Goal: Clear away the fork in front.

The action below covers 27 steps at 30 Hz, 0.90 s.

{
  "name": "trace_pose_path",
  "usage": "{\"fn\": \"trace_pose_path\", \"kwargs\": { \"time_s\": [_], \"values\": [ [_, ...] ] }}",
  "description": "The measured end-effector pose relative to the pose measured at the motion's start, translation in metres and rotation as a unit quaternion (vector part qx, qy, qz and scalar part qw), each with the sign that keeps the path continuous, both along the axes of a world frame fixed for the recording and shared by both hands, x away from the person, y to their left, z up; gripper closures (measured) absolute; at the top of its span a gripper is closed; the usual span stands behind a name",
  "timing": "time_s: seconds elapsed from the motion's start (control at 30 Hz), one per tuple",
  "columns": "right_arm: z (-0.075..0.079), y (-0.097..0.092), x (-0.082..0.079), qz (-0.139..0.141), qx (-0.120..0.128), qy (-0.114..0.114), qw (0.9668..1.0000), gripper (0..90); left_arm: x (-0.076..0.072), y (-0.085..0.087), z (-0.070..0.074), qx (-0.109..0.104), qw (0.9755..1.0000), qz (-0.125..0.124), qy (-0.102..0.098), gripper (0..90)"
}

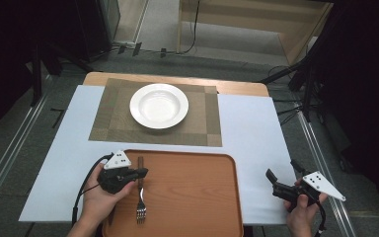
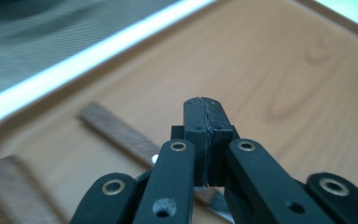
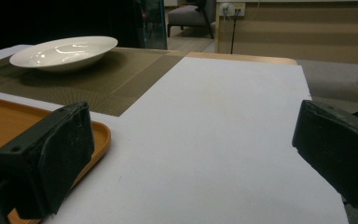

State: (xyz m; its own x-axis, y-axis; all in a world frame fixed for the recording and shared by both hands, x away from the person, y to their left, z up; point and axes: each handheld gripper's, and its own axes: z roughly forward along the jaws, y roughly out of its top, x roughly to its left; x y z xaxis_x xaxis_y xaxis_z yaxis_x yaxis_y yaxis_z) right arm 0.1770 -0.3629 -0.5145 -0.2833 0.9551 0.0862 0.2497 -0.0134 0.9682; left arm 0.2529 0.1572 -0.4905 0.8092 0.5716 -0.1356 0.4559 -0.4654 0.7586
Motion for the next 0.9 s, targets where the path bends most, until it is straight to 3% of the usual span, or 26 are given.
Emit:
{"fn": "trace_pose_path", "kwargs": {
  "time_s": [0.17, 0.37, 0.53, 0.73, 0.9],
  "values": [
    [0.001, -0.002, -0.002, -0.003, -0.005, -0.005, 1.0000, 0.0, -0.009, -0.017, -0.004, 0.038, 0.9988, -0.030, -0.001, 89.1],
    [0.000, -0.004, -0.002, -0.005, -0.010, -0.005, 0.9999, 0.0, -0.012, -0.025, -0.008, 0.068, 0.9967, -0.043, 0.000, 89.1],
    [-0.001, -0.003, -0.002, -0.004, -0.012, -0.003, 0.9999, 0.0, -0.011, -0.022, -0.011, 0.078, 0.9962, -0.038, 0.003, 89.1],
    [-0.002, -0.002, -0.001, -0.002, -0.016, -0.004, 0.9999, 0.0, -0.007, -0.015, -0.012, 0.068, 0.9971, -0.029, 0.014, 89.1],
    [-0.003, -0.004, -0.002, -0.004, -0.009, -0.003, 0.9999, 0.0, -0.006, -0.012, -0.014, 0.073, 0.9969, -0.024, 0.019, 89.1]
  ]
}}
